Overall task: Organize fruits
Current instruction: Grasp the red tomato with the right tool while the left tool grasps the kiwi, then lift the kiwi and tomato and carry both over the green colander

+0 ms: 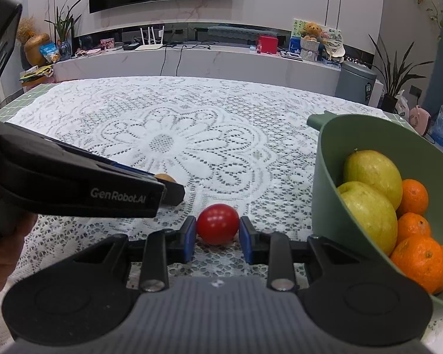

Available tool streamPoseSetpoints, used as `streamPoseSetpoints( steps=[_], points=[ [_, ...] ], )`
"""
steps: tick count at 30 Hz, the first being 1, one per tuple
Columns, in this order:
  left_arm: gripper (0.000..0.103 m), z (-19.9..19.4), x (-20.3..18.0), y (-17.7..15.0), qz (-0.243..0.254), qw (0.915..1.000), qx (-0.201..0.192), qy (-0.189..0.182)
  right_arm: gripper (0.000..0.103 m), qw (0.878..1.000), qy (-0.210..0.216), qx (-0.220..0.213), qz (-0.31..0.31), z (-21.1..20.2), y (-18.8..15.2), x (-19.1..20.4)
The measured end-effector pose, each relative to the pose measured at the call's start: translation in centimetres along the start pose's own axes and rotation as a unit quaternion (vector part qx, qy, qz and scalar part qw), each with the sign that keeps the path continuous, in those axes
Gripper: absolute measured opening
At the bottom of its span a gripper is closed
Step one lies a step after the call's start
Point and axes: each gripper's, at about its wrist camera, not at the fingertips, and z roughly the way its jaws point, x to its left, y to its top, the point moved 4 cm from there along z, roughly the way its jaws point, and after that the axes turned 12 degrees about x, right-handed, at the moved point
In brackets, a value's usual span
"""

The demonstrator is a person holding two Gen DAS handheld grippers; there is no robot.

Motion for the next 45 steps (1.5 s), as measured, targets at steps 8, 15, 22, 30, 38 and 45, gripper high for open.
streamPoseSetpoints(
  steps=[8, 15, 22, 30, 38, 45],
  points=[
    [0.03, -1.8, -0.3, -0.6, -0.008, 0.9999, -0.003, 0.009, 0.028, 1.0, 0.008, -0.018, -0.006, -1.3, 0.1, 0.3],
    [0.03, -5.0, -1.5, -0.9, -0.008, 0.9997, -0.018, 0.012, 0.028, 0.998, 0.012, -0.051, -0.017, -4.8, 0.1, 0.1],
    [0.03, -7.5, -4.2, -0.2, 0.003, 0.9993, -0.037, -0.008, 0.028, 0.996, 0.007, -0.084, -0.013, -8.6, 0.4, -1.3],
    [0.03, -8.5, -9.1, 1.5, 0.045, 0.9971, -0.052, -0.033, 0.028, 0.995, -0.031, -0.099, -0.012, -12.3, -0.3, -4.8],
    [0.03, -6.6, -14.1, 3.8, 0.089, 0.994, -0.036, -0.052, 0.028, 0.995, -0.069, -0.047, 0.049, -13.6, -0.7, -11.7],
    [0.03, -3.6, -17.1, 5.6, 0.112, 0.9919, -0.008, -0.06, 0.028, 0.994, -0.095, -0.003, 0.056, -12.3, -0.8, -16.3]
  ],
)
